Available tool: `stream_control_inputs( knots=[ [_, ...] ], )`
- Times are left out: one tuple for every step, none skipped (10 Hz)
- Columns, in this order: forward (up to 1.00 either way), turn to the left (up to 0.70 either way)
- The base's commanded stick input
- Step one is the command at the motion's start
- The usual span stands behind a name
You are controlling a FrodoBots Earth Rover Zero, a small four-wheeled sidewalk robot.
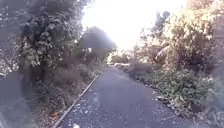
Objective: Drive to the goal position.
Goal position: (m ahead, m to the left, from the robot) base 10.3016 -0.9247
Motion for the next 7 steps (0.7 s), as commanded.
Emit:
stream_control_inputs(
  knots=[
    [0.0,0.0],
    [0.0,0.0],
    [0.0,0.0],
    [0.0,0.0],
    [0.45,0.0],
    [0.45,0.0],
    [0.45,0.0]
  ],
)
